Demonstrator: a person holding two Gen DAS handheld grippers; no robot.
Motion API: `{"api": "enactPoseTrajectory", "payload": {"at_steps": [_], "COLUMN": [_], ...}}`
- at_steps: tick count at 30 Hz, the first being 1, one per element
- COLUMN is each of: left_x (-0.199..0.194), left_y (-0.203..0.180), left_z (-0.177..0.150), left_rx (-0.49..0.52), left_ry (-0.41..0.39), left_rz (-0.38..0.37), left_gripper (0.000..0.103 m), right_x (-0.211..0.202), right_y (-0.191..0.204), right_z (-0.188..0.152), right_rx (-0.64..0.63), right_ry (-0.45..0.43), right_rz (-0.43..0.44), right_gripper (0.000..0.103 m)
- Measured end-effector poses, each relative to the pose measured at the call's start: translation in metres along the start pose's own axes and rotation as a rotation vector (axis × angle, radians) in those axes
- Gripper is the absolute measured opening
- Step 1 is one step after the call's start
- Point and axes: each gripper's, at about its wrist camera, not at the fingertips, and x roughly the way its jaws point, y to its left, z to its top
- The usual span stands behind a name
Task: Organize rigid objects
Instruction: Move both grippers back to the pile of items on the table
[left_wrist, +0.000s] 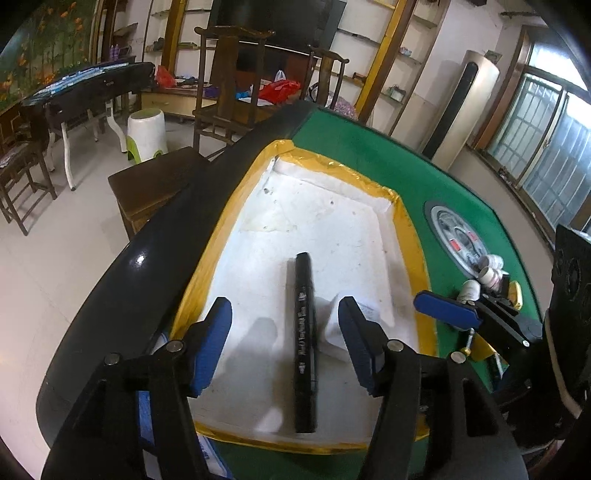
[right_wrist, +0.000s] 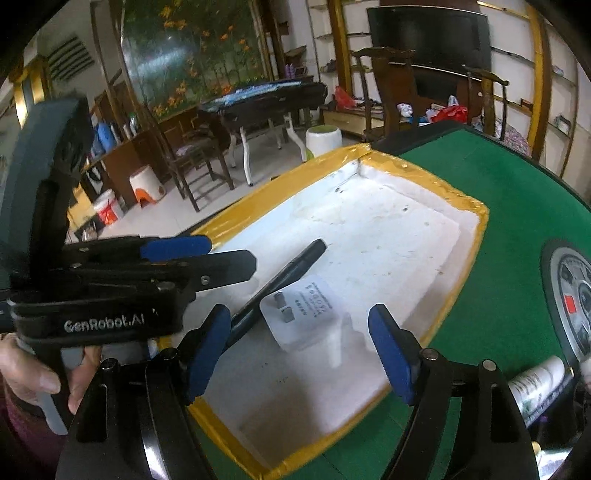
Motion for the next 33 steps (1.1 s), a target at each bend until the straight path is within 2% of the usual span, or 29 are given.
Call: {"api": "enactPoseTrajectory", "payload": {"at_steps": [8,10,16,20,24,28,30,33], "left_x": [-0.004,-0.006,-0.004,0.013,0.039,0.064,0.073,0.085], "left_y": [-0.038,-0.053,-0.114,-0.159,-0.197,-0.215,-0.215,-0.216], "left_z": [-0.002,-0.003,-0.008,-0.003,-0.001,-0.006,-0.006,-0.007], "left_rx": [0.09,0.128,0.282,0.375,0.444,0.488,0.487,0.485], "left_ry": [0.002,0.0,0.019,0.072,0.123,0.169,0.184,0.209], "left_rz": [-0.054,-0.075,-0.142,-0.183,-0.17,-0.132,-0.126,-0.118], "left_gripper": [0.059,0.059,0.059,0.059,0.059,0.059,0.059,0.059], "right_x": [-0.038,-0.057,-0.11,-0.141,-0.169,-0.181,-0.184,-0.186], "right_y": [-0.033,-0.044,-0.091,-0.145,-0.191,-0.223,-0.235,-0.249], "right_z": [-0.015,-0.02,-0.035,-0.054,-0.074,-0.094,-0.101,-0.107], "right_rx": [0.099,0.125,0.187,0.336,0.495,0.616,0.675,0.747], "right_ry": [-0.061,-0.105,-0.208,-0.268,-0.309,-0.293,-0.287,-0.304], "right_rz": [-0.018,-0.025,-0.146,-0.193,-0.248,-0.327,-0.312,-0.243], "right_gripper": [0.073,0.073,0.073,0.073,0.073,0.072,0.072,0.072]}}
